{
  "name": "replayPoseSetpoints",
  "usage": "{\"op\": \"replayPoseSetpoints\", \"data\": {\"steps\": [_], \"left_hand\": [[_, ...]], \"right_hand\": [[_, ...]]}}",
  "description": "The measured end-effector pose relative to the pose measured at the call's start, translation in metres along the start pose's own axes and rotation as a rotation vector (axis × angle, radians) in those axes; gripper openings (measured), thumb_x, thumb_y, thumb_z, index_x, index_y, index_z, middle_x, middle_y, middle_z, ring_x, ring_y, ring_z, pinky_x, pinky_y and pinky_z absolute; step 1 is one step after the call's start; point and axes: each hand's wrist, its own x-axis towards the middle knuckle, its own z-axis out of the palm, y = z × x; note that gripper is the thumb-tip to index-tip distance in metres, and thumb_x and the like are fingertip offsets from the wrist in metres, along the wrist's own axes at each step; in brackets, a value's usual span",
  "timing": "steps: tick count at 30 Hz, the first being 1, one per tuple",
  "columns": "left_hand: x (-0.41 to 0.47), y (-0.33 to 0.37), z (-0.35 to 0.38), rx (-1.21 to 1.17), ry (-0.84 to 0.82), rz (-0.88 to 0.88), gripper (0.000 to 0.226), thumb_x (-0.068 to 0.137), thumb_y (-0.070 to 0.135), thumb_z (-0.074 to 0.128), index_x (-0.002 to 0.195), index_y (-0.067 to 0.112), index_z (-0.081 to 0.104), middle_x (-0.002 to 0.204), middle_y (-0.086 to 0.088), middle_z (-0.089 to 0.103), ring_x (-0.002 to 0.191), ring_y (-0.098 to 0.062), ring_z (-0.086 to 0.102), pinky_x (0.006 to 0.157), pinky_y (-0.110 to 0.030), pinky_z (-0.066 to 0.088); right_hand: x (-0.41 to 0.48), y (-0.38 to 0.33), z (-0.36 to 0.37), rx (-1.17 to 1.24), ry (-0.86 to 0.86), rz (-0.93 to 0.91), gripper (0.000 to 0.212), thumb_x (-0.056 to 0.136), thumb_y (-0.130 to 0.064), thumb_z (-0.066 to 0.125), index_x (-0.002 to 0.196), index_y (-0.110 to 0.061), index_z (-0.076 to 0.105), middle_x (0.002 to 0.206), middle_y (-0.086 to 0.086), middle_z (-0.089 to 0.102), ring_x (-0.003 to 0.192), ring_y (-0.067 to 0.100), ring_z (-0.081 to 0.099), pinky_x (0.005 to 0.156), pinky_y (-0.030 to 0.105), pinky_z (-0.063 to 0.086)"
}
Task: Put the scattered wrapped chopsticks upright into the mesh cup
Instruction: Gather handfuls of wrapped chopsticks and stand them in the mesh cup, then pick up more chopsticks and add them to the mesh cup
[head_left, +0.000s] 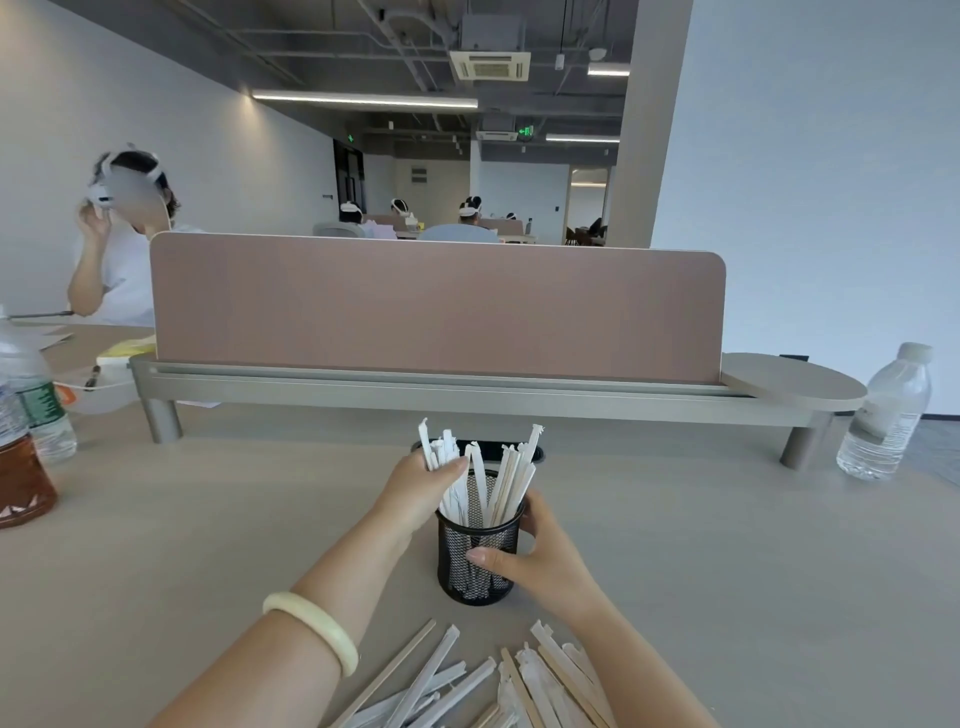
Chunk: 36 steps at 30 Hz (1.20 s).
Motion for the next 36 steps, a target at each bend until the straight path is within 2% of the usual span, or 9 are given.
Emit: {"op": "replayPoseSetpoints", "data": {"steps": [6, 12, 18, 20, 22, 24, 26, 30, 36], "left_hand": [[-0.013, 0.001, -0.005, 0.103, -0.098, -0.052, 0.039, 0.087, 0.035, 0.058, 0.119, 0.014, 0.06, 0.121, -0.001, 0.063, 0.107, -0.015, 0.056, 0.095, -0.027, 0.039], [-0.043, -0.003, -0.051, 0.241, -0.123, -0.099, 0.088, 0.07, 0.063, 0.063, 0.142, 0.022, 0.036, 0.143, 0.003, 0.047, 0.128, -0.019, 0.048, 0.111, -0.035, 0.033], [-0.09, -0.032, -0.09, 0.772, -0.336, -0.144, 0.08, 0.074, 0.054, 0.065, 0.138, 0.012, 0.04, 0.143, -0.004, 0.047, 0.129, -0.017, 0.046, 0.105, -0.024, 0.033], [-0.097, -0.037, -0.086, 0.917, -0.396, -0.164, 0.074, 0.073, 0.057, 0.064, 0.132, 0.013, 0.048, 0.136, -0.003, 0.052, 0.123, -0.018, 0.05, 0.103, -0.027, 0.038], [-0.108, -0.039, -0.075, 1.002, -0.442, -0.132, 0.045, 0.073, 0.057, 0.064, 0.098, 0.02, 0.062, 0.101, -0.002, 0.061, 0.095, -0.022, 0.057, 0.078, -0.03, 0.045], [-0.116, -0.04, -0.061, 1.051, -0.431, -0.09, 0.046, 0.071, 0.059, 0.064, 0.058, 0.02, 0.043, 0.064, -0.001, 0.041, 0.063, -0.021, 0.039, 0.052, -0.03, 0.024], [-0.122, -0.038, -0.049, 1.083, -0.396, -0.072, 0.057, 0.068, 0.062, 0.064, 0.055, 0.011, 0.04, 0.056, -0.007, 0.036, 0.054, -0.023, 0.036, 0.051, -0.03, 0.017], [-0.127, -0.03, -0.035, 1.164, -0.354, -0.066, 0.067, 0.069, 0.058, 0.066, 0.094, -0.003, 0.057, 0.095, -0.017, 0.059, 0.093, -0.034, 0.059, 0.068, -0.031, 0.039], [-0.127, -0.029, -0.022, 1.225, -0.35, -0.033, 0.043, 0.076, 0.029, 0.063, 0.051, 0.013, 0.032, 0.056, -0.002, 0.031, 0.055, -0.022, 0.035, 0.052, -0.026, 0.027]], "right_hand": [[-0.003, -0.006, -0.001, -0.018, -0.042, 0.022, 0.079, 0.068, -0.029, 0.081, 0.131, -0.035, 0.035, 0.126, -0.02, 0.052, 0.128, 0.006, 0.044, 0.111, 0.034, 0.035], [-0.021, -0.026, -0.035, -0.023, -0.028, 0.117, 0.089, 0.079, -0.028, 0.072, 0.149, -0.019, 0.018, 0.15, -0.006, 0.033, 0.139, 0.012, 0.031, 0.105, 0.027, 0.03], [-0.069, -0.012, -0.072, -0.373, -0.072, 0.419, 0.07, 0.083, -0.033, 0.067, 0.141, -0.011, 0.036, 0.142, 0.008, 0.041, 0.129, 0.023, 0.044, 0.094, 0.026, 0.035], [-0.08, -0.008, -0.074, -0.589, -0.081, 0.442, 0.061, 0.081, -0.043, 0.065, 0.13, -0.011, 0.049, 0.129, 0.009, 0.046, 0.117, 0.023, 0.049, 0.092, 0.027, 0.039], [-0.095, -0.012, -0.065, -0.763, -0.13, 0.453, 0.038, 0.078, -0.052, 0.063, 0.093, -0.016, 0.059, 0.099, 0.004, 0.049, 0.094, 0.02, 0.05, 0.075, 0.025, 0.041], [-0.107, -0.017, -0.054, -0.873, -0.174, 0.435, 0.043, 0.075, -0.057, 0.062, 0.064, -0.022, 0.04, 0.078, -0.004, 0.038, 0.081, 0.019, 0.041, 0.061, 0.022, 0.03], [-0.114, -0.02, -0.045, -0.889, -0.183, 0.412, 0.042, 0.071, -0.058, 0.065, 0.073, -0.024, 0.04, 0.085, -0.005, 0.039, 0.091, 0.02, 0.041, 0.069, 0.025, 0.035], [-0.12, -0.024, -0.044, -0.879, -0.177, 0.42, 0.054, 0.07, -0.054, 0.068, 0.104, -0.016, 0.05, 0.108, 0.001, 0.047, 0.105, 0.021, 0.047, 0.084, 0.028, 0.042], [-0.126, -0.023, -0.053, -0.826, -0.16, 0.412, 0.068, 0.074, -0.046, 0.07, 0.117, 0.003, 0.055, 0.115, 0.01, 0.056, 0.105, 0.026, 0.056, 0.093, 0.035, 0.045]]}}
